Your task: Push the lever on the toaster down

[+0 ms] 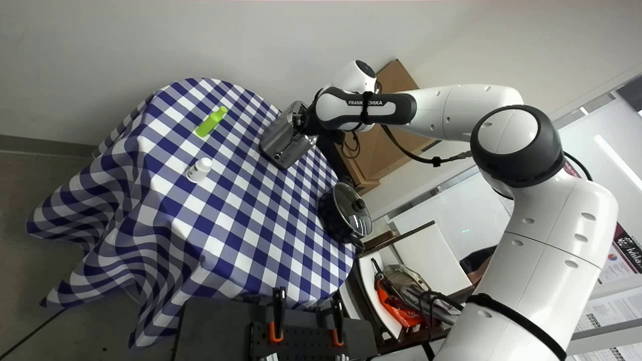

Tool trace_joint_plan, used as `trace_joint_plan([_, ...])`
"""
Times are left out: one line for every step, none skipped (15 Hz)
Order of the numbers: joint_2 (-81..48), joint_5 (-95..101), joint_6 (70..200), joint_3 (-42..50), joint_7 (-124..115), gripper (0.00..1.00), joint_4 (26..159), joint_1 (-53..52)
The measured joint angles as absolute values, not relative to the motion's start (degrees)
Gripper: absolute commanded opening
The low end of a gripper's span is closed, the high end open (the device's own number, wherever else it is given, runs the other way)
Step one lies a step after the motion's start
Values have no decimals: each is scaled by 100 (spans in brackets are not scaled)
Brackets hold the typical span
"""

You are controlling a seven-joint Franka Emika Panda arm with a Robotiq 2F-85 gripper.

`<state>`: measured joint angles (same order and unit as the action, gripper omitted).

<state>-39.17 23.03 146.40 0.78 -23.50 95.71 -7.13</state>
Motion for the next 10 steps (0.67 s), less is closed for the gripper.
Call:
trace_joint_plan([-3996, 2227, 14640, 94, -2259, 0, 9522, -734])
trace_joint_plan([-4068, 2157, 14640, 108, -2179, 0, 9477, -753])
trace_joint_plan([-4134, 2103, 14640, 122, -2101, 0, 9435, -768])
trace_joint_plan([-4192, 2046, 14640, 133, -2033, 0, 9399, -778])
trace_joint_plan([-4244, 1990, 14640, 144, -1980, 0, 9374, -780])
trace_joint_plan([-4288, 1931, 14640, 156, -1925, 0, 9358, -780])
trace_joint_plan([-4332, 1882, 14640, 173, -1881, 0, 9343, -778])
trace_joint_plan([-4381, 1834, 14641, 198, -1849, 0, 9337, -773])
trace_joint_plan([-4431, 1783, 14644, 231, -1810, 0, 9335, -766])
trace_joint_plan([-4481, 1725, 14650, 260, -1778, 0, 9333, -753])
